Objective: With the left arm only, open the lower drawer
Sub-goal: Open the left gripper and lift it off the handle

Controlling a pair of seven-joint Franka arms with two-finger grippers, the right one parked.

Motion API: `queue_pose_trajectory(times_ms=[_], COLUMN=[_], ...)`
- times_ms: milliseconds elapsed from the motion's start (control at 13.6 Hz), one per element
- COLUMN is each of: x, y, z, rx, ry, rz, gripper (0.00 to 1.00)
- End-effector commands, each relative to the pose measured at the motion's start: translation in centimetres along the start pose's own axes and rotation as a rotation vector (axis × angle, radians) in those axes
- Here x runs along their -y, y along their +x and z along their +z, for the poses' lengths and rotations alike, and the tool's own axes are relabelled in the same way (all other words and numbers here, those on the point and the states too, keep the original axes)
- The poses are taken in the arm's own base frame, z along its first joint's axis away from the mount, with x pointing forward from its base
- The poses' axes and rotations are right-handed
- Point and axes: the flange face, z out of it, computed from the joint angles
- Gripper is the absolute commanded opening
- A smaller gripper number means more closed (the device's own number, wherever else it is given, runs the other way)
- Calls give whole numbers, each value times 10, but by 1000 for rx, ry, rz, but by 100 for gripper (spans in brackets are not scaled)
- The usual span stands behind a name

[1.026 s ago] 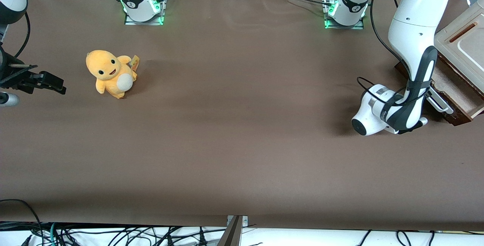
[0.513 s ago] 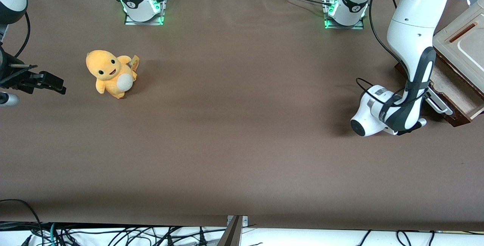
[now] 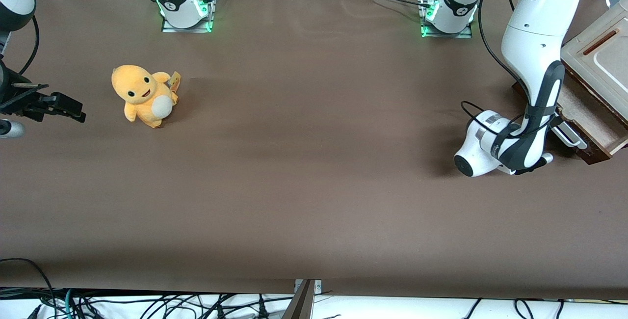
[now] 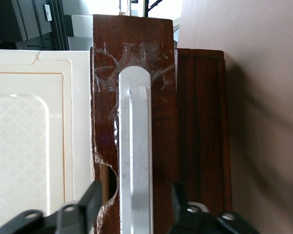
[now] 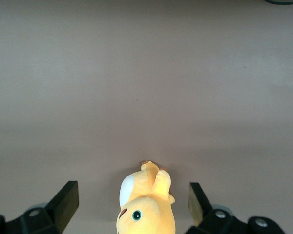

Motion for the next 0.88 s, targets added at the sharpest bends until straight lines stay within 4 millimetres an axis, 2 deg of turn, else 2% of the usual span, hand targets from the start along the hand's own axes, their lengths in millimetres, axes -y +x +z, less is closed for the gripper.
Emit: queue_pose_trajectory(times_ms=[0,147,366,660,806], x=[4,7,16,49,68], y=[2,2,4,-1,-1], z=[-7,-8,-22,-52,-74], rx=[24,47,82,126,128], ry=[-2,-24,-83,-161,-231], rz=[1,9,-1,-31,-8], gripper=[100,100,100,100,100])
